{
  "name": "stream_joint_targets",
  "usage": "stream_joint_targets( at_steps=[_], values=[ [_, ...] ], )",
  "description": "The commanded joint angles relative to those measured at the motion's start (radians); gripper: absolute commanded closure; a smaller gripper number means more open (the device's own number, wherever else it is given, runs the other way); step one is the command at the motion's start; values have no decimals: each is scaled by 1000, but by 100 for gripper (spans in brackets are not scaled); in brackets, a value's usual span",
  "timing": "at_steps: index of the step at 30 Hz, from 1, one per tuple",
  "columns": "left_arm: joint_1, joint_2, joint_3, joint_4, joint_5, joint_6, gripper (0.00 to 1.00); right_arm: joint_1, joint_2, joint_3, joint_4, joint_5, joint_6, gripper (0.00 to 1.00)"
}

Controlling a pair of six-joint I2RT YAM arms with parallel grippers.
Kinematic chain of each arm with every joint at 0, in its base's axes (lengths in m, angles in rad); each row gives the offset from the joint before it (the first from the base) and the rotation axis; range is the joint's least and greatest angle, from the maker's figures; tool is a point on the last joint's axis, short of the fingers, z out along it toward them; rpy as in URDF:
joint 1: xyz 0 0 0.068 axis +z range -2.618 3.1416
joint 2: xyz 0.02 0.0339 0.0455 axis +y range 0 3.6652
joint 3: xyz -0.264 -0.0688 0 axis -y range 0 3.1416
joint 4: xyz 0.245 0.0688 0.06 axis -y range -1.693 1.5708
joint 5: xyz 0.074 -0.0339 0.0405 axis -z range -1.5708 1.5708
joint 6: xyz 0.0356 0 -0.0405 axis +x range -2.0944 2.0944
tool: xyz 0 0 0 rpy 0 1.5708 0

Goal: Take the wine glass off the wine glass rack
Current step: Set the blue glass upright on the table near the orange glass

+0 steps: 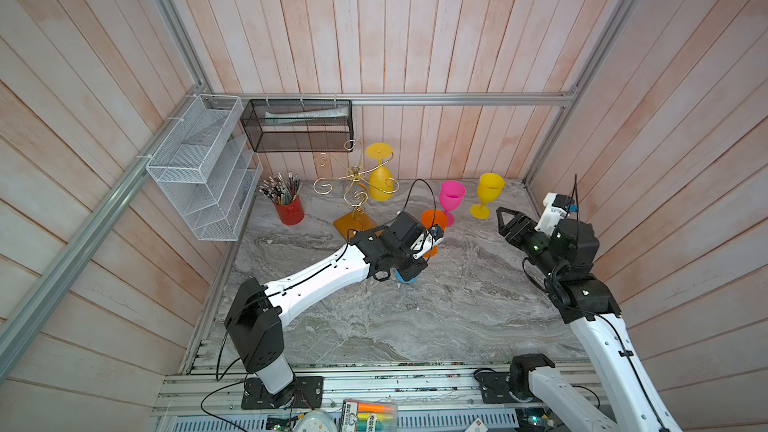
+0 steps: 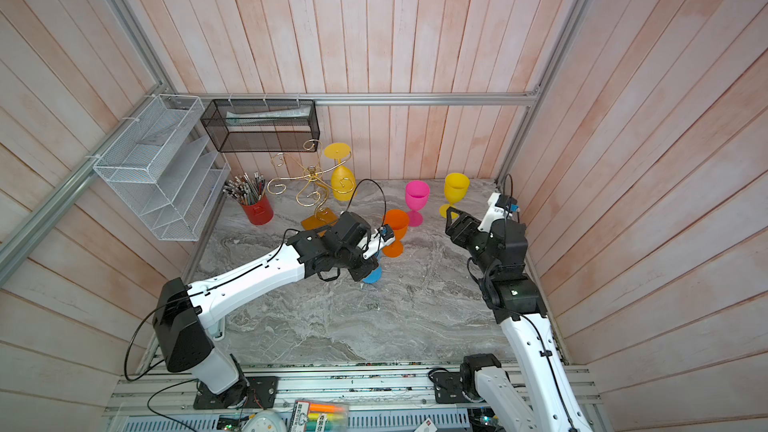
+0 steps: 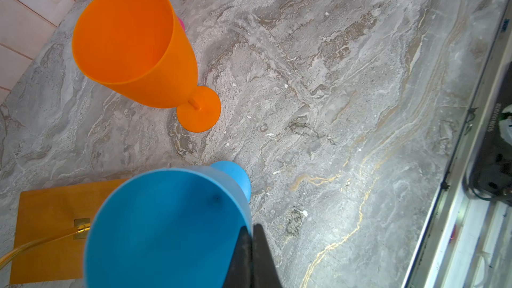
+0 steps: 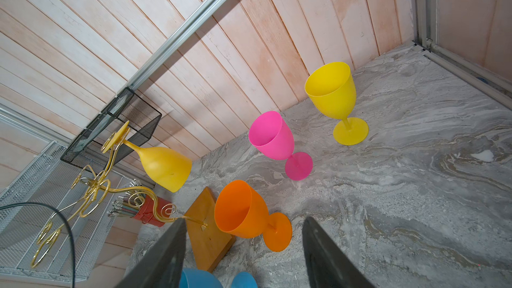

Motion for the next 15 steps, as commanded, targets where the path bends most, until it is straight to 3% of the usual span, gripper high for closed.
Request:
stream_joint_targets(
  at_steps=[1, 8, 15],
  values=[
    [-4, 25, -12, 34, -28, -18, 100, -5, 1, -11, 24, -17, 5, 34],
    [-4, 41, -10, 39, -38, -36, 98, -4, 1, -13, 27, -26, 12, 35],
    [-4, 28, -1, 20, -39, -35, 68, -6, 3, -24, 44, -43, 25, 36]
  ],
)
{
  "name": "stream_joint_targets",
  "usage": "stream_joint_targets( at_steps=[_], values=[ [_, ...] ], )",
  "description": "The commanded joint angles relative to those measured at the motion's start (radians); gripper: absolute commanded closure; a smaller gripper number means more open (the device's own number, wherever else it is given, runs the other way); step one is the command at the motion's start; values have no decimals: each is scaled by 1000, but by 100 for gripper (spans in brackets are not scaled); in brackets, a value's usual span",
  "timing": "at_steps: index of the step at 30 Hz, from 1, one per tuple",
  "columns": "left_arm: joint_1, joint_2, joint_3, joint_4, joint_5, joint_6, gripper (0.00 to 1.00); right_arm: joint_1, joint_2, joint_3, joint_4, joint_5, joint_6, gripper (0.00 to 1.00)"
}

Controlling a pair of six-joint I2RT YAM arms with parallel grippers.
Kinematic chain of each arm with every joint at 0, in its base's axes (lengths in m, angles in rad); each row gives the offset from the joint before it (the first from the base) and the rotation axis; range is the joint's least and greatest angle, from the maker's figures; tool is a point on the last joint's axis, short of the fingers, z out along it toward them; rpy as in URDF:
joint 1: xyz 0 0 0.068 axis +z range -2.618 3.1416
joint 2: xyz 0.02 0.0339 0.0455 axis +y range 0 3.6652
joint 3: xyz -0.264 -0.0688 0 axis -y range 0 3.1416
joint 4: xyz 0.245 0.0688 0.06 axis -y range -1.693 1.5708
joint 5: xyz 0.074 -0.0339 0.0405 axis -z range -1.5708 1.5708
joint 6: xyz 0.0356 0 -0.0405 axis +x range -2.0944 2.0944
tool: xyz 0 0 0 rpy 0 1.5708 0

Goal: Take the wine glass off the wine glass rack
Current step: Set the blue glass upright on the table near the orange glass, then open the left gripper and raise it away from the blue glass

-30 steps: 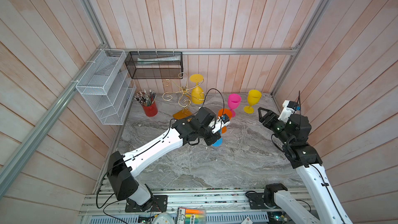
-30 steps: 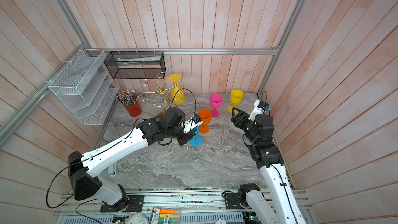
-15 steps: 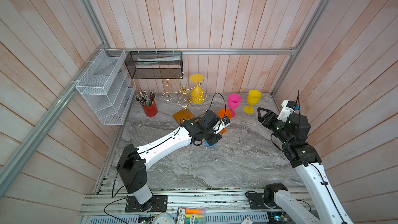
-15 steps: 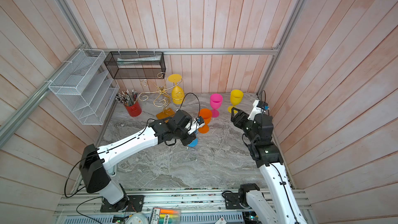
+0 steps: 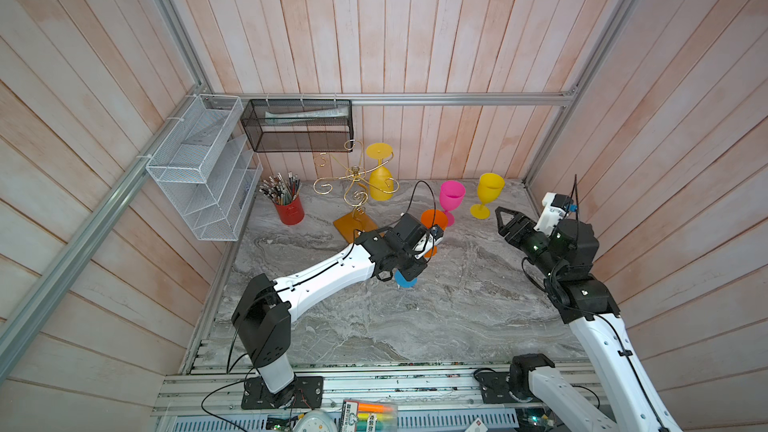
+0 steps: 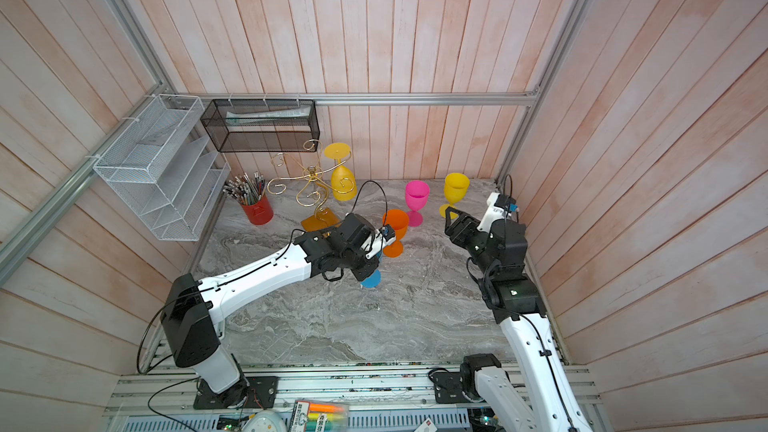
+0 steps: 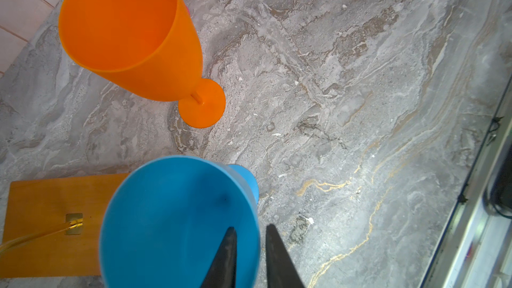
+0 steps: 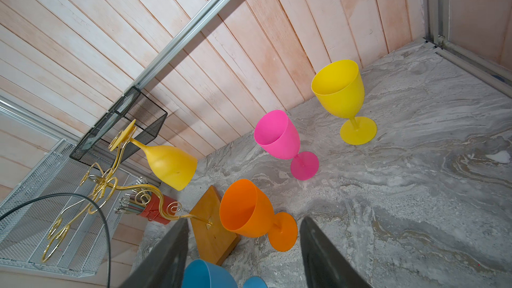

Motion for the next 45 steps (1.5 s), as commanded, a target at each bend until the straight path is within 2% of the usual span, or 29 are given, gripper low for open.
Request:
stream_joint_targets(
  at_steps=[1, 7, 13, 24, 36, 45],
  values=[
    [-4, -10, -2, 2, -16, -5, 65, -6, 2, -15, 32, -18, 14, 36],
    [-5, -40, 4, -4, -23, -11, 43, -5, 8, -16, 42, -29, 14, 36],
    [-6, -66, 6, 1, -41, -6, 30, -5, 8, -17, 44, -30, 14, 35],
    [-11, -114, -4, 34, -71, 6, 25, -5, 6, -28, 54, -31, 21, 34],
    [-43, -178, -50, 119, -121, 29, 14, -4, 1, -29, 59, -30, 20, 32],
    [-52, -278, -85, 209, -140, 34, 1, -4, -6, -30, 63, -24, 11, 27]
  ],
)
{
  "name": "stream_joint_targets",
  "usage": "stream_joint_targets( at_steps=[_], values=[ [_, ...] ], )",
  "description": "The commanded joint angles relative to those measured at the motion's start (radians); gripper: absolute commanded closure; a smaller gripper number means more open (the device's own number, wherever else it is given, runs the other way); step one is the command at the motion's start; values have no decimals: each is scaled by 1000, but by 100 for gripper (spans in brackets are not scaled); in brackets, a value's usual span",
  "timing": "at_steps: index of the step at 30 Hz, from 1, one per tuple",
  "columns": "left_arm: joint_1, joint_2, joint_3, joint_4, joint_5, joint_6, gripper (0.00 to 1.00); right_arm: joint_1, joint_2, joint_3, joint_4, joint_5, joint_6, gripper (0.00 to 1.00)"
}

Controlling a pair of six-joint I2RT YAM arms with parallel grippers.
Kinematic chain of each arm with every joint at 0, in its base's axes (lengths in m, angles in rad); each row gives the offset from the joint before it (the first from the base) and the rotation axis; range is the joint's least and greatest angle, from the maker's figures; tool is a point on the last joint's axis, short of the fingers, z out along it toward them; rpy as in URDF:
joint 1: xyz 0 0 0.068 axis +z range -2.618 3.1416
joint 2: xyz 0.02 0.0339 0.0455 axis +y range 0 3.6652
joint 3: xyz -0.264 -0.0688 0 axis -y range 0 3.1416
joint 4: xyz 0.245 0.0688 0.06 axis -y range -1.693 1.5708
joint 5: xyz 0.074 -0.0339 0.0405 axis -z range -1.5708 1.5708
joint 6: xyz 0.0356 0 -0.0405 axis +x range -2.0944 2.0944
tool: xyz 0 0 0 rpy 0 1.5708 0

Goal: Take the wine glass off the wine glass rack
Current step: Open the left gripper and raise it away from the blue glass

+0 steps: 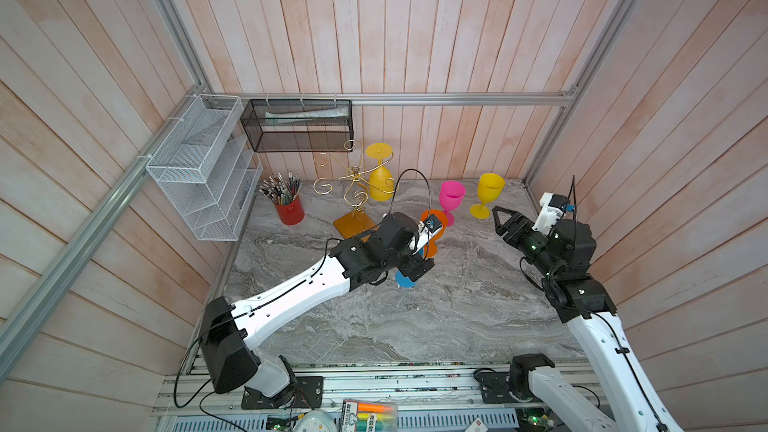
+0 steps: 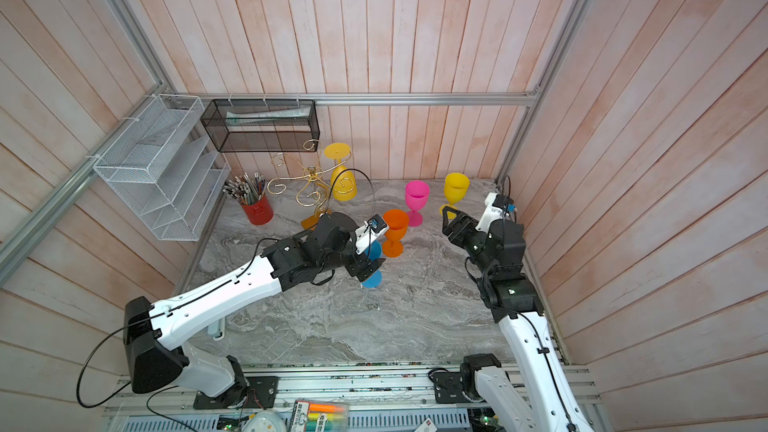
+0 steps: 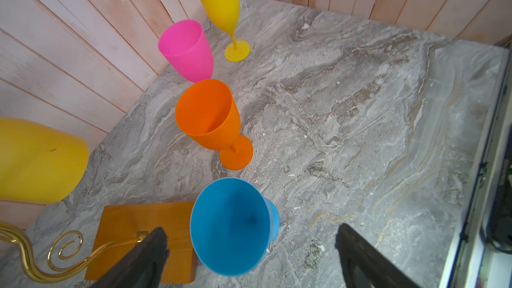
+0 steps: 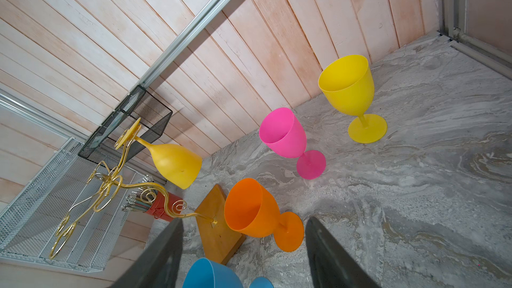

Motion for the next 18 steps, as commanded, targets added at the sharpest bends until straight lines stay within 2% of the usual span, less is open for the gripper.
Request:
stream_joint_targets(
  at_steps=[1, 9, 12, 15, 18],
  values=[
    [-6, -55, -9, 65, -19, -2, 0, -3, -13, -11, 24, 2, -6, 27],
    [-6, -93, 94, 21, -18, -20, 0, 20, -2, 7, 30, 13, -51, 25],
    [0, -94, 152, -11, -63, -23, 0, 44, 0, 9, 34, 32, -67, 25],
    [41, -79, 221, -60, -77, -56, 0, 79, 1, 13, 40, 61, -88, 25],
    [109, -50, 292, -105, -42, -112, 0, 125, 6, 18, 48, 105, -106, 25]
  ],
)
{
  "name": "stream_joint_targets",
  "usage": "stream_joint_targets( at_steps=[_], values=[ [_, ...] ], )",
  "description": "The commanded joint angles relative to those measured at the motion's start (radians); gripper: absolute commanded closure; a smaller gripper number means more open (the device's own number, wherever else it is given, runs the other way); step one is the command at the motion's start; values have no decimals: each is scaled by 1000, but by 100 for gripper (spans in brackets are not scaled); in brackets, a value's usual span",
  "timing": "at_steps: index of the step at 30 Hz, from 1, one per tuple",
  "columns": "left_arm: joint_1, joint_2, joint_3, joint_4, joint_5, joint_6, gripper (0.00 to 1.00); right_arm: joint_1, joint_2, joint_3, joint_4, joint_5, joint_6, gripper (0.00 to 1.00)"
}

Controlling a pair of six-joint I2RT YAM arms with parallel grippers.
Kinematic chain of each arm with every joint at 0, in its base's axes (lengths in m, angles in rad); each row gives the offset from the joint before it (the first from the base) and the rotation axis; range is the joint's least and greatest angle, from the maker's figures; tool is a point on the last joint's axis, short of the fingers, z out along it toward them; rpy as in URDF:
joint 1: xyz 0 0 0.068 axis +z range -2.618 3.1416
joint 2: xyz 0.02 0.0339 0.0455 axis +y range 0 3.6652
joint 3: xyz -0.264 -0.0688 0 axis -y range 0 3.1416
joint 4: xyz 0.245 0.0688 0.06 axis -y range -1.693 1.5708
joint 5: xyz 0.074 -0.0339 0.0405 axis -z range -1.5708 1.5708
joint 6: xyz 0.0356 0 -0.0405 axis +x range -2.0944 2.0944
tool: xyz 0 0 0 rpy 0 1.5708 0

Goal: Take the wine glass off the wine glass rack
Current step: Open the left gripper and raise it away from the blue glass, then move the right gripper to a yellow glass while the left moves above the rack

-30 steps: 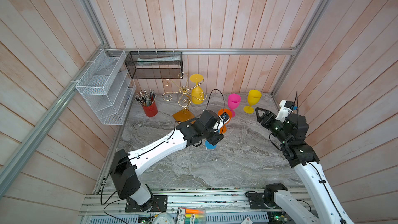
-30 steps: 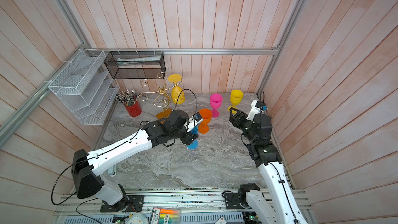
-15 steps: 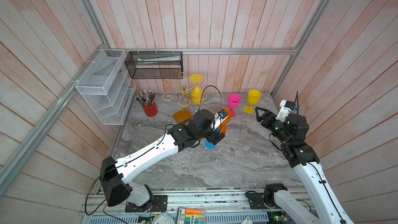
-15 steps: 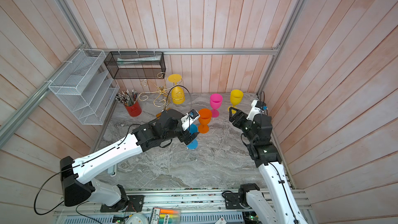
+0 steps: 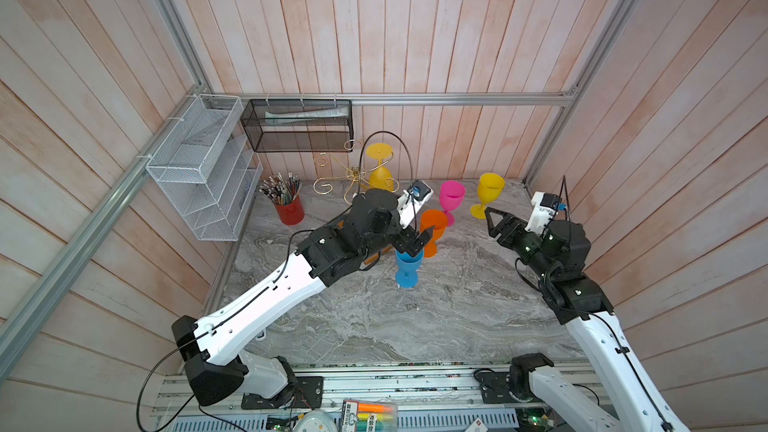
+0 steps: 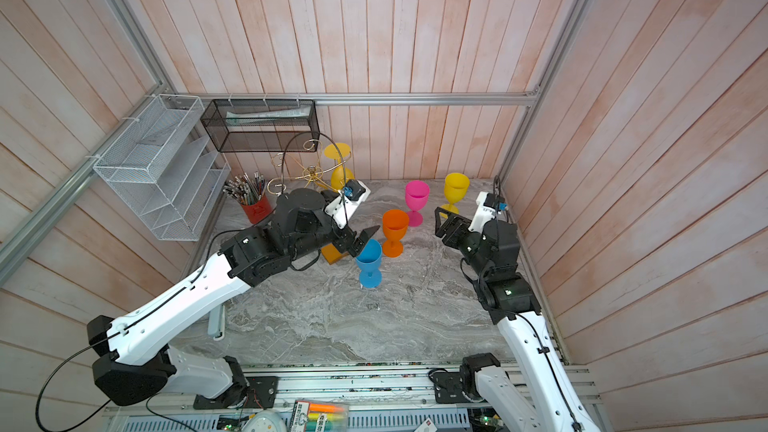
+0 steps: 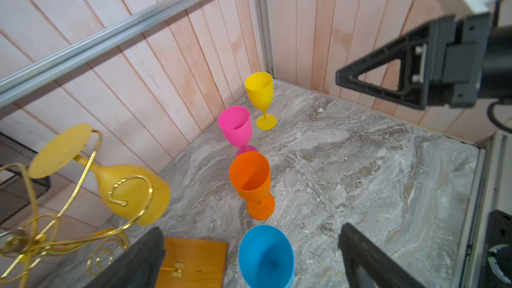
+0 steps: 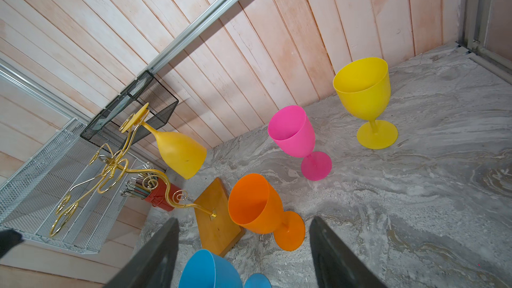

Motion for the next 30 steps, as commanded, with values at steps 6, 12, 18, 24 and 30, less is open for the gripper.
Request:
stream_joint_targets(
  at_steps=[6, 12, 18, 24, 30],
  values=[
    [123, 96, 212, -125, -55, -113, 0, 138, 29, 41, 57, 109, -106, 25],
    [251, 150, 331, -171, -30, -183, 1, 260, 58, 51, 115, 150, -190, 27],
    [340, 166, 356, -203, 12, -221, 5, 313, 138, 82, 164, 121, -207, 28],
    [346, 109, 251, -220, -23, -195, 6, 313, 329, 218, 191, 33, -131, 30],
    [347, 25, 116, -235, -52, -150, 6, 313, 477, 358, 199, -34, -91, 32]
  ],
)
